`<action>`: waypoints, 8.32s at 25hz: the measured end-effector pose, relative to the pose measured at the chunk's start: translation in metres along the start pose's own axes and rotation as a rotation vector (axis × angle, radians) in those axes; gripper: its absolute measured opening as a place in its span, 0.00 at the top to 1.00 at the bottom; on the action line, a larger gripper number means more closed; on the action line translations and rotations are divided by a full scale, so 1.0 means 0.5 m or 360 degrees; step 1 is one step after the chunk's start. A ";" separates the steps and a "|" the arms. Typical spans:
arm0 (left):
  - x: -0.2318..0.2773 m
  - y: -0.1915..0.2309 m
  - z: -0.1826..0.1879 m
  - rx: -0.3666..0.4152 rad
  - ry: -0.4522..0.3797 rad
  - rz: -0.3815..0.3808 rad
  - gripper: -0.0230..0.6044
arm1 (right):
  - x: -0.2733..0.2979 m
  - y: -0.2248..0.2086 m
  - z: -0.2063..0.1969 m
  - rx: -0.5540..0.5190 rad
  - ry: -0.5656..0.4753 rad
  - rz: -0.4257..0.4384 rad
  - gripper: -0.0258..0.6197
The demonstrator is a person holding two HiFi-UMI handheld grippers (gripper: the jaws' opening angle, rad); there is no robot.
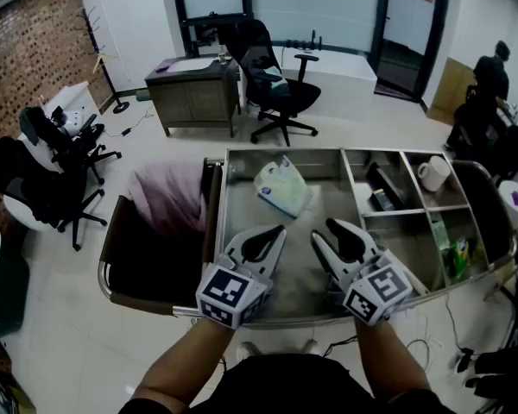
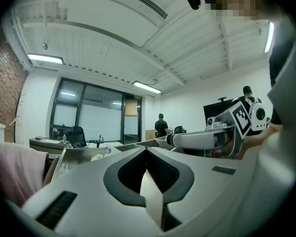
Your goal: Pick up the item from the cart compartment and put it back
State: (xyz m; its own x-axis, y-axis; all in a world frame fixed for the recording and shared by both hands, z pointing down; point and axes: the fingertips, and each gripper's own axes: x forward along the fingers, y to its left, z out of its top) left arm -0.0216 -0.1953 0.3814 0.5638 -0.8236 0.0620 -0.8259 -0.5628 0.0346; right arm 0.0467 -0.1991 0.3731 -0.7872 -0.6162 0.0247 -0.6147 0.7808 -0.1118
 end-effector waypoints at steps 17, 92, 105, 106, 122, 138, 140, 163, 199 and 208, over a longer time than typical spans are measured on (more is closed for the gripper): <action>-0.005 0.002 0.000 -0.0006 -0.0002 0.0008 0.96 | 0.074 -0.037 0.077 -0.0203 0.0195 -0.0034 0.56; -0.001 0.002 -0.004 -0.0008 0.0008 0.0004 0.96 | 0.365 -0.162 -0.114 -0.0414 0.1072 -0.0029 0.94; -0.001 0.001 -0.003 -0.0004 0.0005 0.0001 0.96 | 0.226 -0.081 0.052 -0.0260 0.0553 0.0003 0.94; -0.002 0.001 -0.002 -0.0003 0.0004 0.0000 0.96 | 0.213 -0.075 0.064 -0.0246 0.0512 0.0007 0.94; -0.002 -0.004 0.001 -0.0004 0.0002 -0.0005 0.96 | 0.034 -0.024 0.160 -0.0125 0.0060 -0.0023 0.94; -0.002 -0.003 -0.001 -0.0004 -0.0009 -0.0021 0.96 | -0.063 -0.014 0.080 0.0048 -0.0094 -0.0097 0.94; -0.003 -0.003 -0.001 -0.0004 -0.0009 -0.0021 0.96 | -0.066 -0.018 0.066 0.0066 -0.0106 -0.0108 0.94; -0.004 -0.004 0.004 0.0009 -0.0014 -0.0007 0.96 | -0.064 -0.014 0.052 0.0004 -0.0073 -0.0131 0.94; -0.007 -0.002 0.007 0.0009 -0.0033 0.0004 0.96 | 0.014 -0.040 0.140 -0.0168 -0.0016 -0.0136 0.94; -0.006 -0.002 0.004 0.0012 -0.0025 -0.0005 0.96 | 0.115 -0.056 0.182 -0.0355 0.0101 -0.0125 0.94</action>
State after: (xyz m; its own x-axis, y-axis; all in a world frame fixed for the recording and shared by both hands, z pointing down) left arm -0.0221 -0.1924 0.3794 0.5666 -0.8227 0.0464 -0.8240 -0.5660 0.0271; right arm 0.0233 -0.2658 0.2871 -0.7337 -0.6738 0.0878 -0.6644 0.7385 0.1152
